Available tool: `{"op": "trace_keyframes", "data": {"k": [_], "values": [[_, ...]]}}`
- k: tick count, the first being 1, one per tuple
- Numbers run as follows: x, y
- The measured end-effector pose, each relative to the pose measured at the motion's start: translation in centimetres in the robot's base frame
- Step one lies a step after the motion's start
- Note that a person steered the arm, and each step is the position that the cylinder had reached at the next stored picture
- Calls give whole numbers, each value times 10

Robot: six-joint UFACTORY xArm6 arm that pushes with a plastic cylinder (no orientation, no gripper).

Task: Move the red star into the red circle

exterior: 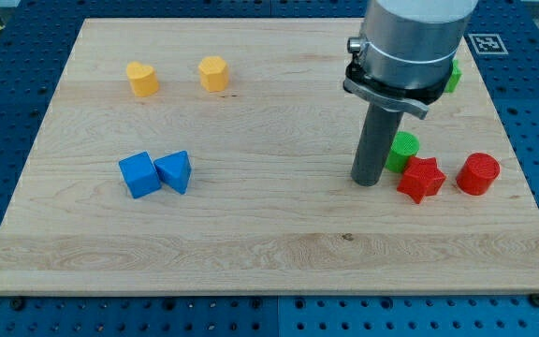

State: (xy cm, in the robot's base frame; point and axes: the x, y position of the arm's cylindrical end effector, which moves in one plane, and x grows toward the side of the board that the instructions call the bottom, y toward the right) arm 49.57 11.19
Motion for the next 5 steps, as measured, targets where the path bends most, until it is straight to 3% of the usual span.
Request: {"op": "trace_keyframes", "data": {"k": [2, 4, 5], "values": [[2, 37], [40, 15], [42, 40]]}}
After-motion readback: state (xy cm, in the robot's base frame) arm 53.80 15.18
